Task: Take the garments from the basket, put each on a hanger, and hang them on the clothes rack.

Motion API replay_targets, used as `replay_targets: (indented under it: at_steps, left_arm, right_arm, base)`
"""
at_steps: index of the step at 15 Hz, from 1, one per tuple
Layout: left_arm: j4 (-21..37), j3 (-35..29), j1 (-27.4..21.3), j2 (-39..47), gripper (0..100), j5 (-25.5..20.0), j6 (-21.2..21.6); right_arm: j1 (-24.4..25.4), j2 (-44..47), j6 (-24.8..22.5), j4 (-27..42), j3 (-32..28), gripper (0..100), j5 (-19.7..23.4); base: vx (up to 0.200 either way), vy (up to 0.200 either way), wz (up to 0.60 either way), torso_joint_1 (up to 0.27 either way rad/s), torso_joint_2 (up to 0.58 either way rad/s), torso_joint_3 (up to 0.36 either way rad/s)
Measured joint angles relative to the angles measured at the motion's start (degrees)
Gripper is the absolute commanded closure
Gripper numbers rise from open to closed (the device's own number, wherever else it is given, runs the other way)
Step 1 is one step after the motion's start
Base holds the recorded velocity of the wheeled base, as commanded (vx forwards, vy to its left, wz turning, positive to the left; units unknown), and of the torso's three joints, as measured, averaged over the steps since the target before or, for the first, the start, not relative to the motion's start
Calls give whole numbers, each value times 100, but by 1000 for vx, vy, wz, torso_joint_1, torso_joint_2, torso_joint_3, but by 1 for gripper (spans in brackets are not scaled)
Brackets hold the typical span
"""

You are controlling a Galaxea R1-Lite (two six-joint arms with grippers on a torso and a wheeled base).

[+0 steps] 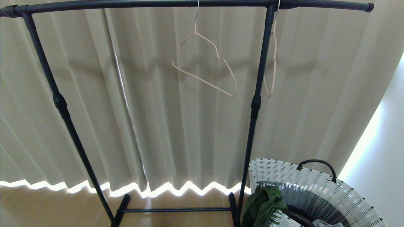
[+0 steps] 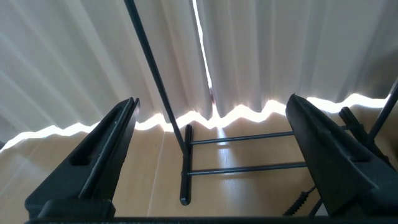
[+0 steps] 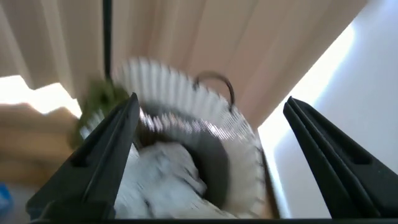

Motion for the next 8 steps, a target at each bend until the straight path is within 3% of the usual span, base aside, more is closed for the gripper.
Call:
replay_targets:
  at_steps: [3, 8]
  left_arm:
    - [0, -1, 0, 0, 0, 0, -2]
    - [0, 0, 0, 0, 0, 2, -11]
  right_arm:
    - [-57, 1128, -644, 258, -79, 0, -268]
    - [-105, 3576, -939, 162, -79, 0, -486]
  base:
    - [0, 0, 0, 0, 0, 0]
    - [0, 0, 0, 0, 0, 0]
